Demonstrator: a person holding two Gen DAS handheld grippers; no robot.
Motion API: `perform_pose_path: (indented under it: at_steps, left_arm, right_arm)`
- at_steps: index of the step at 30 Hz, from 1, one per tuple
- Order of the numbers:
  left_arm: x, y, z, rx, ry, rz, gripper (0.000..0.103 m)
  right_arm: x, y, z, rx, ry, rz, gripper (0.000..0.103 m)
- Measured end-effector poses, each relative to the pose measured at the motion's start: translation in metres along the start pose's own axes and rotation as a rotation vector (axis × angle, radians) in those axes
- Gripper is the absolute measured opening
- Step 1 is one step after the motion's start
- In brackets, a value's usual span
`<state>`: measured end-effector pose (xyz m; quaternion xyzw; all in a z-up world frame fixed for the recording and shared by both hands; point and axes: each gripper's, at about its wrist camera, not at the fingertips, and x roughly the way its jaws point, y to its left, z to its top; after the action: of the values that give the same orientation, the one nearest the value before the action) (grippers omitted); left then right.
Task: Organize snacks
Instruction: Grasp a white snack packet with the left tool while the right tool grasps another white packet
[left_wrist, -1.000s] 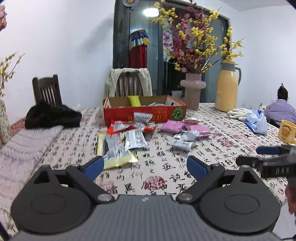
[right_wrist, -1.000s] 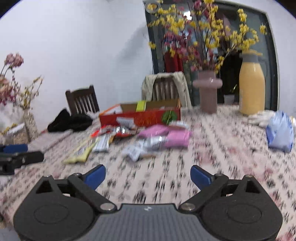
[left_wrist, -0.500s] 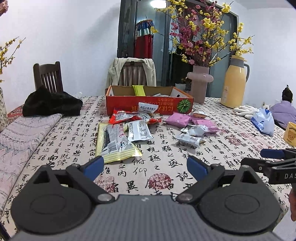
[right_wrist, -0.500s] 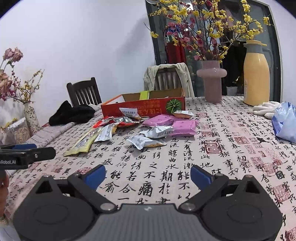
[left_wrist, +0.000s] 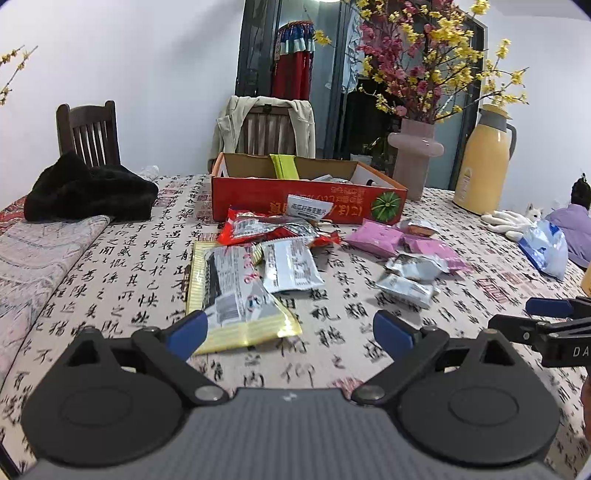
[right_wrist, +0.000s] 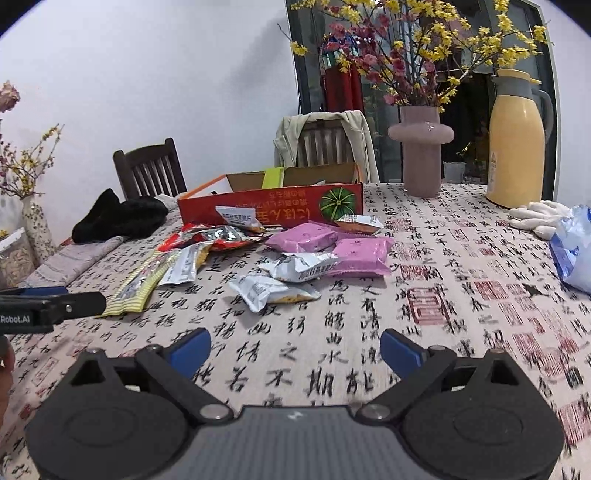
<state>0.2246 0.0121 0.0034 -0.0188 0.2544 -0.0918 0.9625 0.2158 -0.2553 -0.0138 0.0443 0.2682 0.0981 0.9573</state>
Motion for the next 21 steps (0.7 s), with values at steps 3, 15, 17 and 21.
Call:
perform_pose_path:
  at_steps: [3, 15, 17, 21]
  left_arm:
    - [0.015, 0.007, 0.008, 0.003, 0.014, 0.013, 0.098]
    - [0.08, 0.011, 0.046, 0.008, 0.093, -0.079, 0.08]
    - [0.093, 0.006, 0.051, 0.017, 0.109, -0.092, 0.078]
    - [0.118, -0.001, 0.056, 0.045, 0.142, -0.09, 0.078]
  right_arm:
    - [0.015, 0.001, 0.011, -0.005, 0.014, 0.002, 0.096]
    - [0.083, 0.021, 0.041, -0.011, 0.113, 0.035, 0.082]
    - [0.086, 0.018, 0.047, -0.006, 0.102, 0.007, 0.082]
    - [0.083, 0.011, 0.059, -0.064, 0.043, -0.066, 0.082]
